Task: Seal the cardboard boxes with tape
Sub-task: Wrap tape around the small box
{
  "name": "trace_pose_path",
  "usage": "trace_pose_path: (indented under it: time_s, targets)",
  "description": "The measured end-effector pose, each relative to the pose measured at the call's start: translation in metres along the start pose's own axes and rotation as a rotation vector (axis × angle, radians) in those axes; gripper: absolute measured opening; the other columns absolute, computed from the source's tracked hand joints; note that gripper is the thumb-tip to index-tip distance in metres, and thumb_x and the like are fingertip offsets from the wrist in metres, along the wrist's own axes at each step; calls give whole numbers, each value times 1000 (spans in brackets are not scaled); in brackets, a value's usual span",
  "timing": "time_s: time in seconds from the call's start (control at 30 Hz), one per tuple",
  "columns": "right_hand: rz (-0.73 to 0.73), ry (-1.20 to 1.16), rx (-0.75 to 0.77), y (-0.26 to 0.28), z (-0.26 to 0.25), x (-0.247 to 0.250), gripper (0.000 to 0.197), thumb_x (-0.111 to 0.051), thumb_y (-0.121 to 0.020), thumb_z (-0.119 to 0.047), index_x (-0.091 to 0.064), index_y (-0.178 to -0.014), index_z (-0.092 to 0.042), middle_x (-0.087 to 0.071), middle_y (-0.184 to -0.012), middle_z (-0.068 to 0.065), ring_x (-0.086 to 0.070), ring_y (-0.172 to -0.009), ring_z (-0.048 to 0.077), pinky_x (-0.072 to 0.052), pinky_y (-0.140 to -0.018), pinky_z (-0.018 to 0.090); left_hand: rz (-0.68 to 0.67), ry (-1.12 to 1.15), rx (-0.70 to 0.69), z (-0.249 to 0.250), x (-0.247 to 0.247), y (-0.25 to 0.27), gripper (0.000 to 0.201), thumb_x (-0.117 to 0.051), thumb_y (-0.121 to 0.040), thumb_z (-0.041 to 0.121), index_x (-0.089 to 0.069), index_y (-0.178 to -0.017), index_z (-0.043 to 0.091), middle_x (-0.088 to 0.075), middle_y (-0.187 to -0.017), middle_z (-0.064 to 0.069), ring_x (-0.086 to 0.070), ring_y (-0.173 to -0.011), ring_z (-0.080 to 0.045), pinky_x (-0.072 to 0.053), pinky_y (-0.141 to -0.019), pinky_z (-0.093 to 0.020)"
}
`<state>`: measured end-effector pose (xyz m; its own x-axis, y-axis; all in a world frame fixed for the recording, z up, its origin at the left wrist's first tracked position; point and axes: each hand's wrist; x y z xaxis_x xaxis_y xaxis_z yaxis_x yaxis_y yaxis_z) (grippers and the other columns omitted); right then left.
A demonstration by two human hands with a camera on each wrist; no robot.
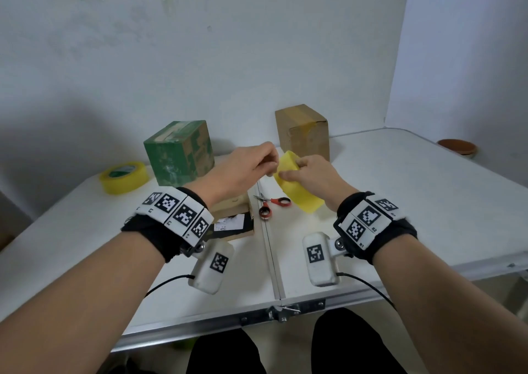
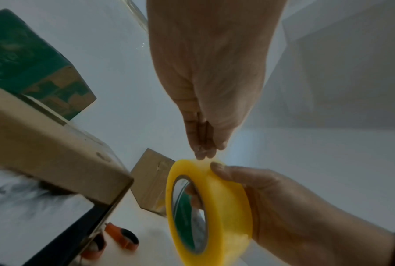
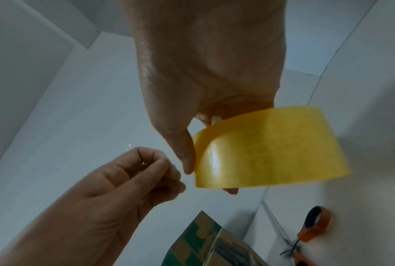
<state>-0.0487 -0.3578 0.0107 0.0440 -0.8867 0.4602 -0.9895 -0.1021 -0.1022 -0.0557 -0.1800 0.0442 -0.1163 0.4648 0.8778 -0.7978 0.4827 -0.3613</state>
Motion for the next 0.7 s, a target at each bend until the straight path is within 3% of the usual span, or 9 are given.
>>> trace_pose_path:
  time_s: [0.07, 0.13, 0.2, 0.27, 0.37, 0.43, 0.53, 0.63, 0.7]
  targets:
    - [10, -24, 2, 1, 2, 2, 53, -72, -83, -42, -33, -59, -16, -28, -58, 0, -27, -52, 15, -22, -53, 28, -33, 58, 59, 2, 4, -4, 14, -44, -103, 23, -55, -103, 14, -67, -90, 6, -60, -84, -2, -42, -70, -9]
    - [29, -42, -35, 3, 2, 2, 60, -69, -84, -47, -25, -55, -21, -22, -54, -3, -22, -48, 14, -19, -53, 29, -71, 104, 110, 4, 7, -10, 21, -42, -103, 33, -55, -103, 16, -67, -92, 8, -63, -88, -2, -47, -78, -17]
    - [23, -43, -85, 4, 2, 1, 59, -67, -85, -50, -27, -55, -20, -25, -53, -3, -25, -49, 15, -21, -55, 30, -97, 121, 143, 1, 9, -15, 25, -47, -99, 42, -58, -101, 20, -69, -93, 10, -65, -87, -2, -49, -79, -19]
    - [12, -29, -120, 7, 0, 2, 55, -65, -86, -53, -33, -58, -18, -32, -56, -2, -32, -52, 15, -26, -57, 29, -113, 152, 148, -2, 10, -17, 14, -58, -95, 36, -60, -97, 22, -69, -92, 8, -66, -84, -3, -49, -77, -17]
    - [-27, 0, -158, 14, -9, 8, 40, -59, -90, -52, -56, -91, -12, -56, -89, 6, -54, -81, 20, -39, -70, 31, -63, 293, 182, -4, 8, -17, 7, -66, -91, 20, -65, -93, 14, -70, -85, 3, -65, -74, -2, -49, -69, -13]
    - [-71, -45, -156, 25, -18, 14, 37, -57, -94, -41, -58, -114, -10, -59, -112, 11, -54, -99, 23, -41, -81, 33, -17, 322, 200, -4, 8, -15, 8, -68, -90, 17, -67, -93, 10, -69, -81, 2, -63, -67, 1, -49, -65, -11]
    - [-159, -59, -104, 41, -30, 15, 33, -52, -98, -38, -58, -118, -12, -59, -127, 14, -55, -110, 25, -43, -96, 38, -12, 275, 204, -8, 11, -6, 7, -69, -89, 18, -67, -89, 11, -70, -80, 2, -63, -64, 1, -50, -65, -13]
    - [-269, 109, -115, 50, -34, 3, 56, -46, -98, -50, -53, -136, -9, -55, -138, 13, -53, -123, 29, -41, -107, 43, -2, 274, 233, -15, 25, 4, 5, -69, -89, 16, -67, -87, 12, -71, -81, 0, -64, -66, -3, -50, -63, -13]
    - [-390, 288, -139, 51, -35, -8, 63, -44, -97, -56, -52, -137, -9, -54, -139, 14, -53, -125, 32, -39, -109, 46, 40, 250, 269, -25, 39, 11, 7, -69, -89, 16, -66, -89, 10, -71, -82, -2, -64, -68, -6, -51, -64, -16]
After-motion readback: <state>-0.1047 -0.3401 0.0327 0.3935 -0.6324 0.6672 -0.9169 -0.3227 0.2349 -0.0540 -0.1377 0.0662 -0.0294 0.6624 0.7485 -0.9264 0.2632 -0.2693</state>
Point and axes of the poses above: each hand's wrist, its own y-axis away from the middle knuckle, its own x-axis out of the back of the hand, z = x × y
